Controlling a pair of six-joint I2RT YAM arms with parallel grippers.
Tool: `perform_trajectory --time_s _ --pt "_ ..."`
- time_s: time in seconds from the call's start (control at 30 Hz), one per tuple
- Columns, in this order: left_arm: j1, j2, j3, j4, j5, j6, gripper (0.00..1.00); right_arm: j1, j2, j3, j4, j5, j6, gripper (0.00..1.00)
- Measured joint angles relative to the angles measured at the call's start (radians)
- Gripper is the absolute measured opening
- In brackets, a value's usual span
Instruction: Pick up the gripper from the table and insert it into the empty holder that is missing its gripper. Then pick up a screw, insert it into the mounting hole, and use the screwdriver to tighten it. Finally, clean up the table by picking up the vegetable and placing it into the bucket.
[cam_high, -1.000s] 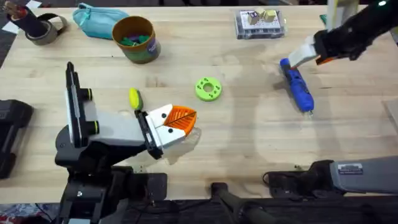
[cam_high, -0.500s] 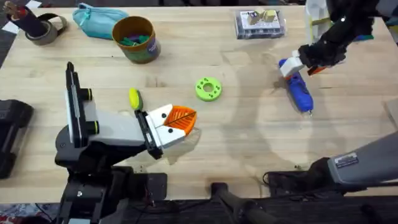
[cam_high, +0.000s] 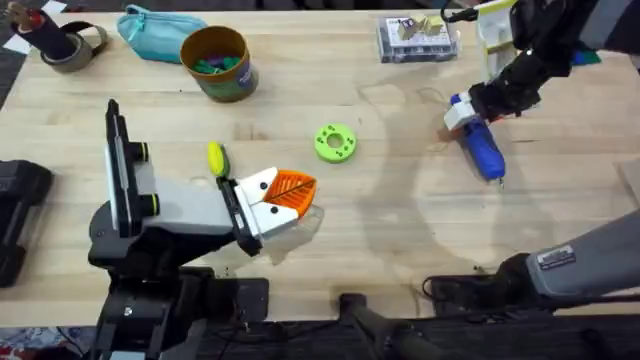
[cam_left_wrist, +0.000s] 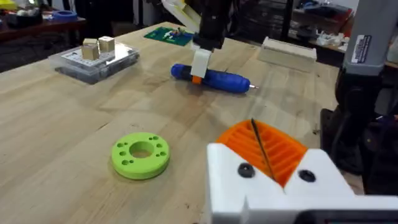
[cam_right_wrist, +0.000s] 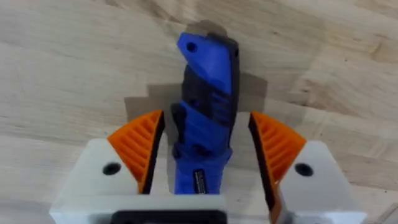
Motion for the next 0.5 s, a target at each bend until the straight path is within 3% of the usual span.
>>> perform_trajectory --time_s 0.5 --pt "0.0 0.0 0.0 0.0 0.0 0.0 0.013 0.004 0.042 -0.002 0.04 -0.019 0.0 0.839"
